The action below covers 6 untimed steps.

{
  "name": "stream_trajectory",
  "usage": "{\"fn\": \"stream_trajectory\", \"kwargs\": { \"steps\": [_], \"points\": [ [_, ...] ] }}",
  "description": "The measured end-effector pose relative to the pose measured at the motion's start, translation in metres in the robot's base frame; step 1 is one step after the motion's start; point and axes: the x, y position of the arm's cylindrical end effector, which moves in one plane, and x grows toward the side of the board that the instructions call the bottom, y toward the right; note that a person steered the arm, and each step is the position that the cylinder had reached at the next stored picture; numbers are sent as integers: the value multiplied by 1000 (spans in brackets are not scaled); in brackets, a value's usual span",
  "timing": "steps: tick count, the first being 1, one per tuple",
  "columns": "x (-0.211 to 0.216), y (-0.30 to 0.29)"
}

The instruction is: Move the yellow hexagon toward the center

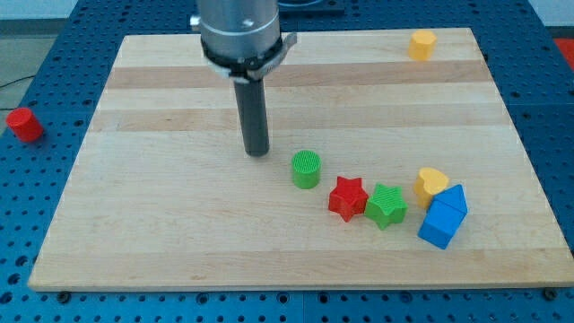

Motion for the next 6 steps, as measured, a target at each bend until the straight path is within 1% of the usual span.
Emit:
{"fn": "stream_trajectory", "kwargs": {
  "steps": [1, 2, 3, 4, 5, 6],
  "points": [
    [20, 91],
    [-3, 101],
    [-79, 152],
    [-144, 253],
    [-229, 296],
    [-240, 225]
  ]
}}
